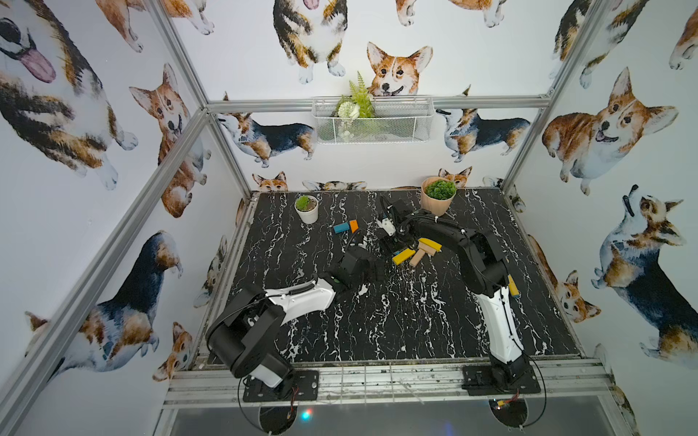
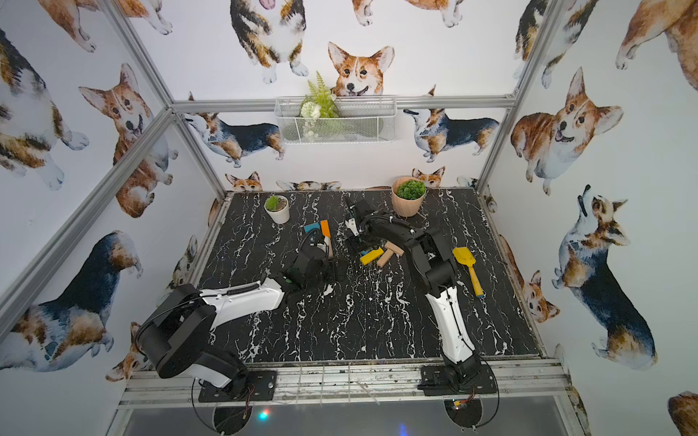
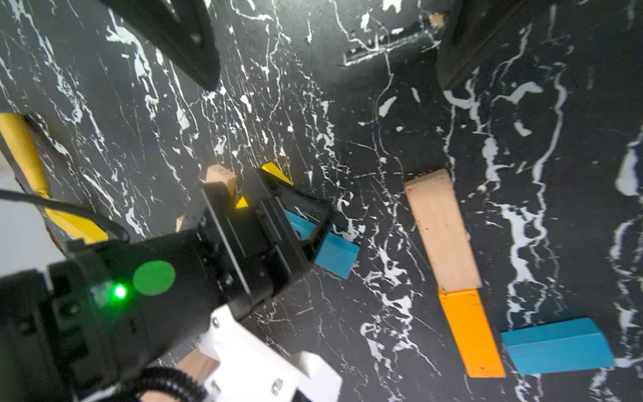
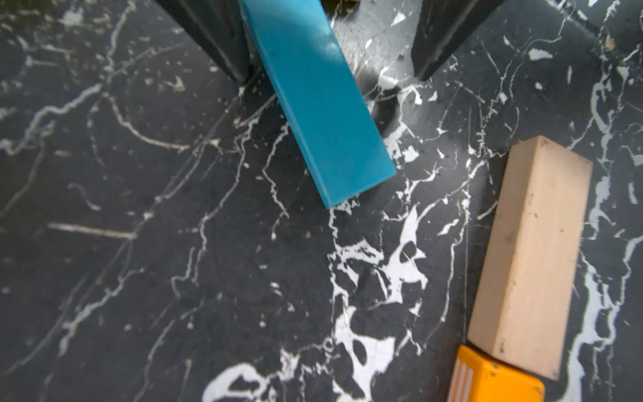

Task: Assemble a giraffe with building blocks
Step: Pick up the building block from the center of the board.

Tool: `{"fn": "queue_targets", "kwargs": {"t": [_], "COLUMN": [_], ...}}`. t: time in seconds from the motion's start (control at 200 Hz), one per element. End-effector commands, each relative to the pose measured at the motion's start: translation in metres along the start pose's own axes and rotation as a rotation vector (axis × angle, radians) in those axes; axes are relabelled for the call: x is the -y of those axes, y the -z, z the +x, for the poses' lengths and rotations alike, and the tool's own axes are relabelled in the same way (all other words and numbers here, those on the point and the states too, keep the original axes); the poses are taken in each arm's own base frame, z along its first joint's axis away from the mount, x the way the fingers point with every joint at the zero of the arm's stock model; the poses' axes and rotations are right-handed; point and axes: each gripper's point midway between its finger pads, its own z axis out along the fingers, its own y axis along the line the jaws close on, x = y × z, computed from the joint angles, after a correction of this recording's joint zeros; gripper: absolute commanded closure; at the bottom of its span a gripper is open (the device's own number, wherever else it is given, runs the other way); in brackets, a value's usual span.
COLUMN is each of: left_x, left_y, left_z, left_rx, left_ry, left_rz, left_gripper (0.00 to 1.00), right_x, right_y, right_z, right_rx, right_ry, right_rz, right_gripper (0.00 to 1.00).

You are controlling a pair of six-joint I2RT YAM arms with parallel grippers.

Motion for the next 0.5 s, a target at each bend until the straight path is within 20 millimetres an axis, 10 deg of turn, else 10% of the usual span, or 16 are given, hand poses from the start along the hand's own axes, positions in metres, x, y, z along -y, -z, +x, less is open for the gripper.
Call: {"fn": "queue_targets", "kwargs": {"t": [0.0, 0.315, 0.496], "left_x": [-0.025, -0.1, -0.134], "left_y": [0.007, 0.02, 0.034], "left_z": [-0.016, -0.021, -0.014], "left_rx": [-0.004, 0.059, 0.063], "left_ry": [0.083, 0.245, 0.256], "left_rz": [-0.026, -0.22, -0.39], "left_gripper": [0.0, 0.01, 0.01], "right_x": [0.005, 0.013, 0.011], "right_y": [-0.008, -0.002, 0.028], "right_z": [0.006, 0.009, -0.008], "right_rx": [-0.025, -0.065, -0.013], "right_ry": [0.028, -0.004, -0.11], "right_rz": [0.025, 0.196, 0.293], "right_gripper": [0.36, 0.85, 0.9]}}
